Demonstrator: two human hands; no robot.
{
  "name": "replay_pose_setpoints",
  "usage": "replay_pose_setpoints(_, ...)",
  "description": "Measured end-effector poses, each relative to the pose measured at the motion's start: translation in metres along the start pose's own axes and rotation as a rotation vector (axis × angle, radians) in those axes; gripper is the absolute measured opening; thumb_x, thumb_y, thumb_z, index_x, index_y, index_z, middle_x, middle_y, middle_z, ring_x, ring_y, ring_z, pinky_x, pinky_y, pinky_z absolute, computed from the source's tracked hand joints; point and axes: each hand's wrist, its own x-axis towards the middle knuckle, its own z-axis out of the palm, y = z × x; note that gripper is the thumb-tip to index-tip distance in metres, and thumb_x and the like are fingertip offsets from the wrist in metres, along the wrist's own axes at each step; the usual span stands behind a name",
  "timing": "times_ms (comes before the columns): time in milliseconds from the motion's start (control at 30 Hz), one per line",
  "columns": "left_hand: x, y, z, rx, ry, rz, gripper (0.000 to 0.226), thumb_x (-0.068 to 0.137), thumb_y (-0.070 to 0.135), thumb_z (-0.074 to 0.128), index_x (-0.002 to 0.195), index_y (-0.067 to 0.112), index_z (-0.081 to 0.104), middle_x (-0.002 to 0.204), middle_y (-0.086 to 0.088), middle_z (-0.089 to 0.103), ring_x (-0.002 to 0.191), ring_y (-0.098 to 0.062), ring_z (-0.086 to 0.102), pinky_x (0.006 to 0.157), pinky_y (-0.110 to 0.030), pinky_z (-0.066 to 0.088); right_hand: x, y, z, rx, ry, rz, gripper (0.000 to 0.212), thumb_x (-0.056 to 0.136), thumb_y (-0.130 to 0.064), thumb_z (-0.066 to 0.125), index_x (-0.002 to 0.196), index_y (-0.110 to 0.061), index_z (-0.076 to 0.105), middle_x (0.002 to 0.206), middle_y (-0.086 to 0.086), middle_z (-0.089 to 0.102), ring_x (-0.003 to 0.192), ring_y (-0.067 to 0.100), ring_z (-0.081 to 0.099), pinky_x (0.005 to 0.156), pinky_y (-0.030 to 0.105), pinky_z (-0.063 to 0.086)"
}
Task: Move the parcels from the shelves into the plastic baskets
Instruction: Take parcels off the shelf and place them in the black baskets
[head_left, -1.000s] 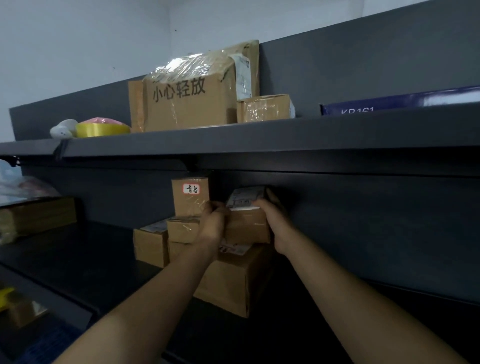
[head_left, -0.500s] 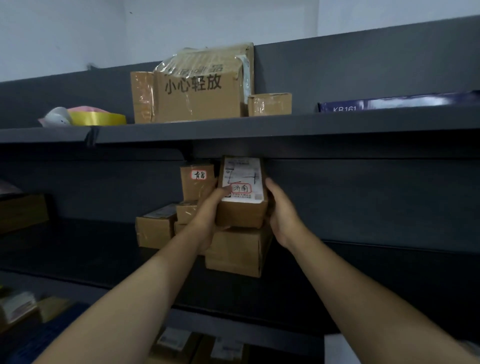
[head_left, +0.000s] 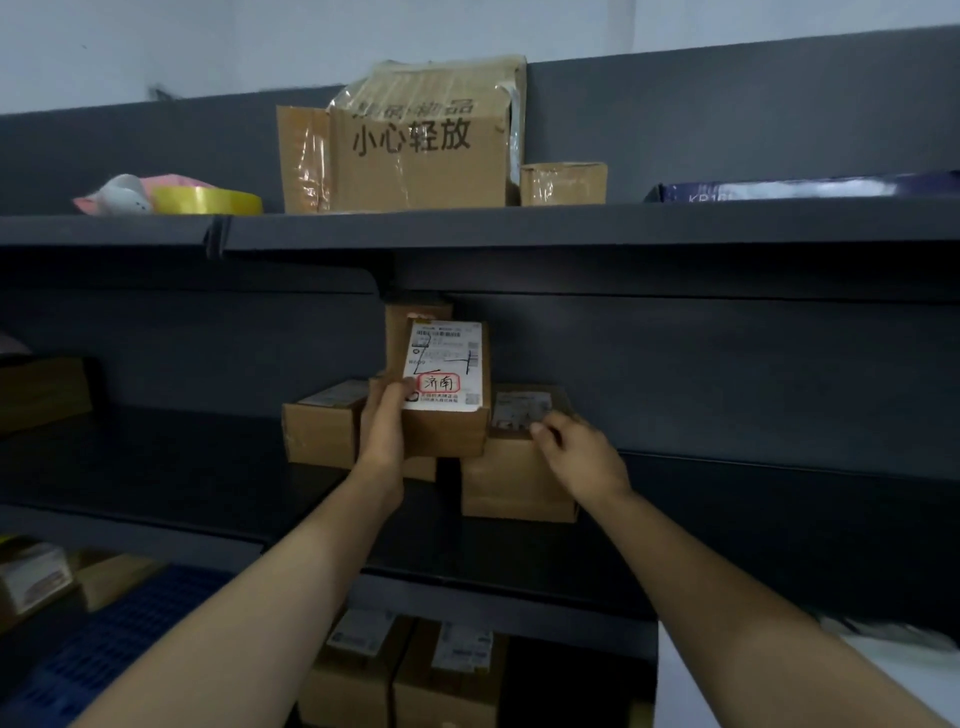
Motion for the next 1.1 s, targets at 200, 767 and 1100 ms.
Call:
replay_pose_setpoints(200, -0.009, -0.023, 0.034, -0.157, -0.104, -0.115, 0.019, 0.089, 0.037, 0.056, 0.103, 0.026, 0.061, 0.101, 0.0, 0.069, 0.102, -0.019, 0.062, 0.095, -0.042, 0.047, -0.023, 0.028, -0.032, -0.078, 0.183, 0.044, 0.017, 0.094, -0.028, 0.049, 0.101, -0.019, 0.061, 0.094, 0.001, 0.062, 0.084, 0.021, 0.059, 0.061, 0.028, 0.042)
replay_pose_setpoints(767, 0.001, -0.052, 0.063, -0.41, -0.113, -0.232, 0.051, 0.086, 0.052, 0.048, 0.132, 0.031, 0.045, 0.127, -0.007, 0.054, 0.117, -0.031, 0.051, 0.093, -0.065, 0.042, 0.01, 0.074, -0.047, 1.059, -0.228, 0.679, 0.049, 0.082, -0.047, 0.067, 0.12, -0.016, 0.06, 0.112, 0.013, 0.066, 0.104, 0.03, 0.062, 0.095, 0.047, 0.049)
replay_pose_setpoints(1100, -0.046, -0.06, 0.104, -0.299, -0.394, -0.278, 0.05, 0.087, 0.055, 0.045, 0.128, 0.027, 0.053, 0.126, -0.01, 0.06, 0.116, -0.03, 0.057, 0.089, -0.059, 0.048, -0.035, 0.098, -0.092, 1.061, 0.105, 0.666, 0.052, 0.073, -0.044, 0.064, 0.121, -0.021, 0.06, 0.112, 0.011, 0.065, 0.098, 0.027, 0.062, 0.081, 0.041, 0.054)
